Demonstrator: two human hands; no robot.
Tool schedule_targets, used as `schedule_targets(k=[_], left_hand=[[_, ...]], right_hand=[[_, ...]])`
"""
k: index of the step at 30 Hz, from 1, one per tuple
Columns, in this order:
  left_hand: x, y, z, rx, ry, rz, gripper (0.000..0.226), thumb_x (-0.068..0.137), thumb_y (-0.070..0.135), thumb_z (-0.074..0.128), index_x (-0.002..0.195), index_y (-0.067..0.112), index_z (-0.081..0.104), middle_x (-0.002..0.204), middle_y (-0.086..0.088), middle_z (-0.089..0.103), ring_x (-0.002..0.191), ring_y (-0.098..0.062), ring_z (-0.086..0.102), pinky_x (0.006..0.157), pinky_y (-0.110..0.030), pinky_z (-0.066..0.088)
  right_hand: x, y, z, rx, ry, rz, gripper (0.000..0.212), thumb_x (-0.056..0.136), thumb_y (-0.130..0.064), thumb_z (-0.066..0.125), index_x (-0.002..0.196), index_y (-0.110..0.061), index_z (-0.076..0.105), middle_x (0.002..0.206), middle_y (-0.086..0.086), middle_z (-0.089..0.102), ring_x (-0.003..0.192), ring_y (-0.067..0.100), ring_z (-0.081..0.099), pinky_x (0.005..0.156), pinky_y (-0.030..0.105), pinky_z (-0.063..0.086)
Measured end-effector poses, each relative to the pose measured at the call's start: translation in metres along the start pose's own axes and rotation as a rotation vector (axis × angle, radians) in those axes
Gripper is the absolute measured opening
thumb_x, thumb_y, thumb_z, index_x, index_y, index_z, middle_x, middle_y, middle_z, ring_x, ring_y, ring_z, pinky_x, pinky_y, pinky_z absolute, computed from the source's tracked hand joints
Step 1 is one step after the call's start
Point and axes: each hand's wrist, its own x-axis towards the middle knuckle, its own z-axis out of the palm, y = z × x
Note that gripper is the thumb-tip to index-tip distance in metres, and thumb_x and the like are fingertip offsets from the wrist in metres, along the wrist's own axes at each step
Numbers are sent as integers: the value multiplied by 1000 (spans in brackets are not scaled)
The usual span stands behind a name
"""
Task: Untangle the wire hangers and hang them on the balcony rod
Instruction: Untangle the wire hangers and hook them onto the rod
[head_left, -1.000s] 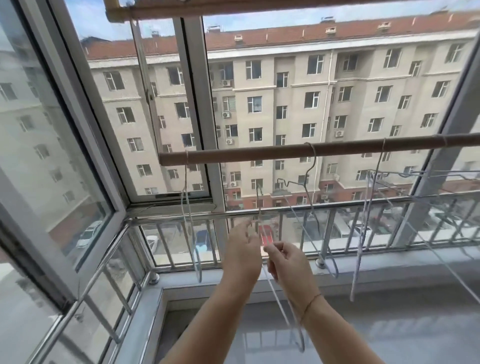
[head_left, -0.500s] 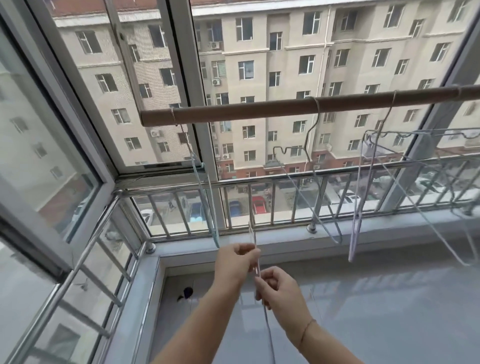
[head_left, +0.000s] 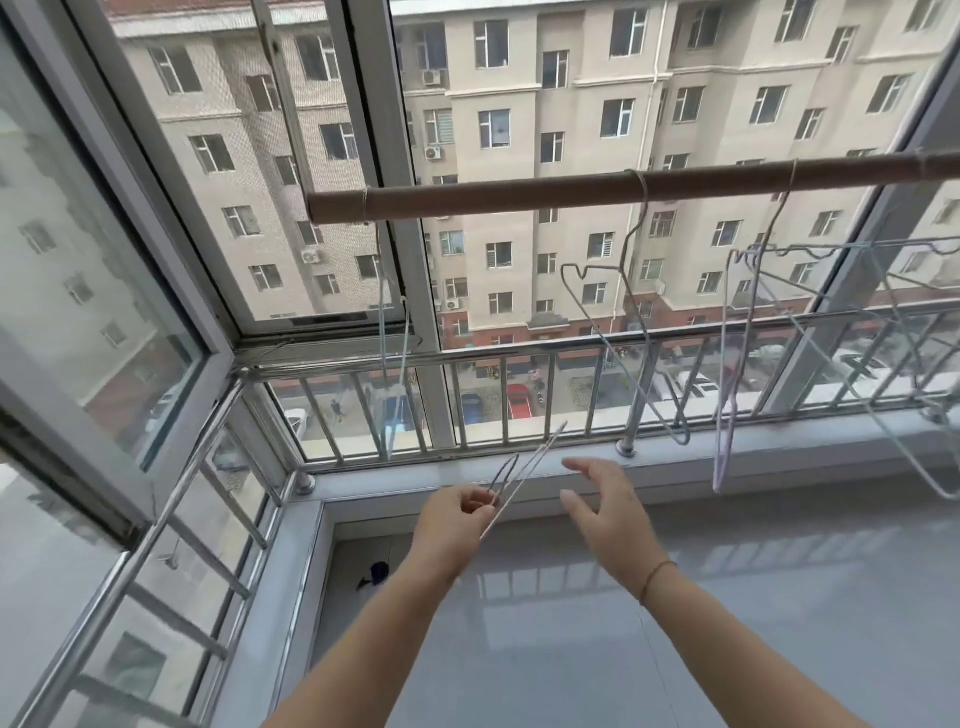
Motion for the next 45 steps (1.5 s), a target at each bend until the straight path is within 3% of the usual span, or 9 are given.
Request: schedule_targets(k=[5, 10, 12, 17, 22, 26, 30, 39, 45], left_hand=[[0, 4, 0, 53, -78, 53, 18, 89, 11, 58, 81, 25, 67, 87, -1, 69, 81, -13, 59, 71, -21, 44], [-4, 5, 7, 44, -122, 109, 16, 90, 11, 57, 84, 21, 68, 78, 10, 66, 72, -2, 56, 61, -8, 41], [-4, 7, 13, 38, -127, 132, 18, 89, 9, 57, 82, 22, 68, 79, 11, 67, 74, -1, 57, 64, -8, 42], [-9, 13, 33, 126, -53, 233, 13, 87, 18, 62, 84, 31, 62, 95, 8, 63, 94, -5, 57, 92, -25, 44], [-39, 44, 42, -93, 209, 275, 29, 85, 31, 65, 109, 26, 51, 108, 11, 47, 103, -5, 48, 92, -25, 41], [-65, 86, 40, -417, -15, 234, 14, 88, 23, 61, 102, 23, 59, 96, 0, 66, 88, -14, 63, 77, -25, 52], [-77, 123, 31, -527, -147, 331, 16, 90, 8, 58, 104, 14, 63, 70, -2, 67, 60, -12, 62, 58, -20, 53], [-47, 184, 11, -439, -110, 419, 22, 96, 14, 48, 95, -2, 63, 56, 0, 58, 40, -9, 49, 42, -28, 42], [-29, 180, 15, -358, -131, 322, 25, 96, 12, 46, 92, -7, 61, 58, -3, 55, 37, -6, 46, 37, -17, 36]], right_hand=[[0, 11, -17, -339, -136, -128, 47, 86, -34, 54, 131, -23, 47, 137, -4, 44, 132, 14, 34, 113, 29, 23], [-18, 15, -38, -495, -284, -36, 34, 90, -38, 50, 122, -27, 52, 111, -8, 64, 105, 12, 57, 97, 31, 42], [-28, 14, -49, -387, -397, 88, 14, 92, -30, 48, 102, -27, 57, 84, -6, 67, 81, 14, 61, 80, 32, 49], [-53, 1, -65, 113, -421, 338, 23, 90, -7, 42, 90, -13, 64, 50, -4, 51, 44, 13, 41, 43, 25, 37], [-69, -30, -55, 376, -278, 343, 23, 95, -1, 39, 96, -7, 61, 47, -3, 47, 39, 8, 34, 40, 18, 28], [-64, -66, -54, 567, -155, 253, 21, 87, -16, 47, 95, -11, 65, 47, -2, 45, 39, 8, 33, 40, 17, 28], [-49, -107, -62, 726, -62, 144, 22, 93, -4, 46, 91, -9, 67, 50, -2, 44, 42, 6, 35, 40, 16, 29], [-1, -164, -77, 855, 23, 58, 29, 95, 1, 37, 86, -8, 63, 54, 3, 44, 45, 9, 37, 46, 21, 31], [12, -152, -67, 846, 40, 134, 30, 95, 1, 37, 82, -6, 62, 54, 4, 47, 47, 12, 39, 45, 21, 33]])
